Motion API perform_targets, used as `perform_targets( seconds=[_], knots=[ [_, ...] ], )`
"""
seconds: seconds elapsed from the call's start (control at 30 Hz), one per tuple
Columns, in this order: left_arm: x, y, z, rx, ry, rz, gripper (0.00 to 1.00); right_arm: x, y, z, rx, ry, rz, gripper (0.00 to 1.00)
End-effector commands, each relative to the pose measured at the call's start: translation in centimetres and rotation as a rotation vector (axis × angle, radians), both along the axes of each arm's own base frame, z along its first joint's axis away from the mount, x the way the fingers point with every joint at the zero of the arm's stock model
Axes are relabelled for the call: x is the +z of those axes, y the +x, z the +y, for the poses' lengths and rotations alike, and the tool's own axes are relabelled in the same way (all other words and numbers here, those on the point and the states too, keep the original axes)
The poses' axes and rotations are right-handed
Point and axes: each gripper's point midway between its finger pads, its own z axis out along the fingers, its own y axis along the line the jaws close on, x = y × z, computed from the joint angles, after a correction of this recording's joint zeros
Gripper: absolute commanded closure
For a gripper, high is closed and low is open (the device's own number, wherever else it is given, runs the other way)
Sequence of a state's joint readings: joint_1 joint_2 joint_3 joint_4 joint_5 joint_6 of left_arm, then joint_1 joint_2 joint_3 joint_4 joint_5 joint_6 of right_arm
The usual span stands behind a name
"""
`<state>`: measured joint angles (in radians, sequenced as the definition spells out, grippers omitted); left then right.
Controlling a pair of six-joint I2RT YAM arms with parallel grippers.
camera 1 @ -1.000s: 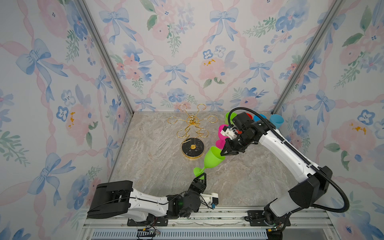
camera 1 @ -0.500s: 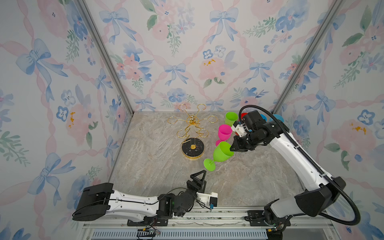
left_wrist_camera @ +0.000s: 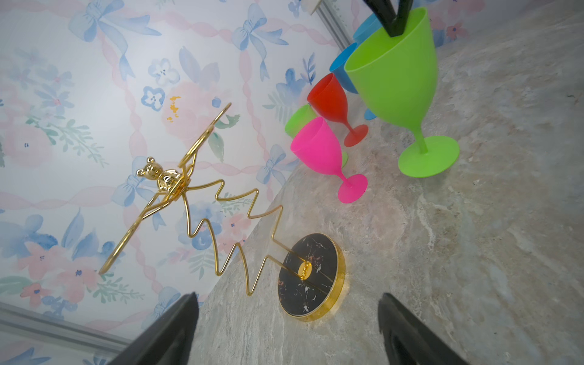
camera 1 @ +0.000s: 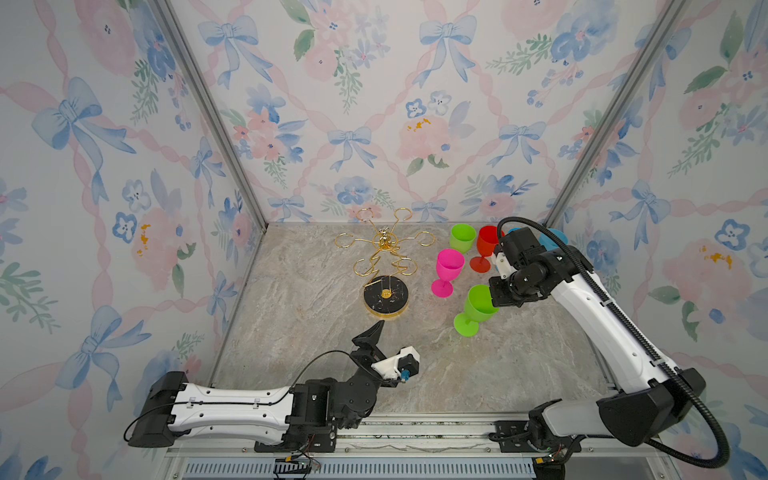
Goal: Take the wine glass off the wine glass rack
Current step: 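Lower the lime-green glass upright beside the pink glass while the left arm withdraws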
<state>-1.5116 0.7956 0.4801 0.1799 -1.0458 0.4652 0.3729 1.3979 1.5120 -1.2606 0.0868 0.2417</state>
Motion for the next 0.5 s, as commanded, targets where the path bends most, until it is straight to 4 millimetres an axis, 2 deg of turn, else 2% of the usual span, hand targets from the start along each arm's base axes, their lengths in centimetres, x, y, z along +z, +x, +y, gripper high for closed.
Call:
perform_targets(
  seconds=[0.0, 0.07, 0.23, 0.47],
  knots=[
    [1.0, 0.7, 2.5, 0.110, -0.224, 0.073, 0.09, -0.2, 1.0, -3.3, -0.074, -0.142, -0.044, 1.00],
    [0.5, 0.8, 3.4, 0.128, -0.292, 0.094, 0.08, -0.6, 1.9, -4.2, -0.112, -0.150, -0.053, 1.00],
    [0.6, 1.8, 8.0, 0.258, -0.490, 0.117, 0.02, -1.5, 4.6, -5.8, -0.188, -0.133, -0.073, 1.00],
    [1.9, 2.2, 12.7, 0.347, -0.687, 0.099, 0.02, -2.4, 8.2, -5.0, -0.187, -0.048, -0.054, 1.00]
  ],
)
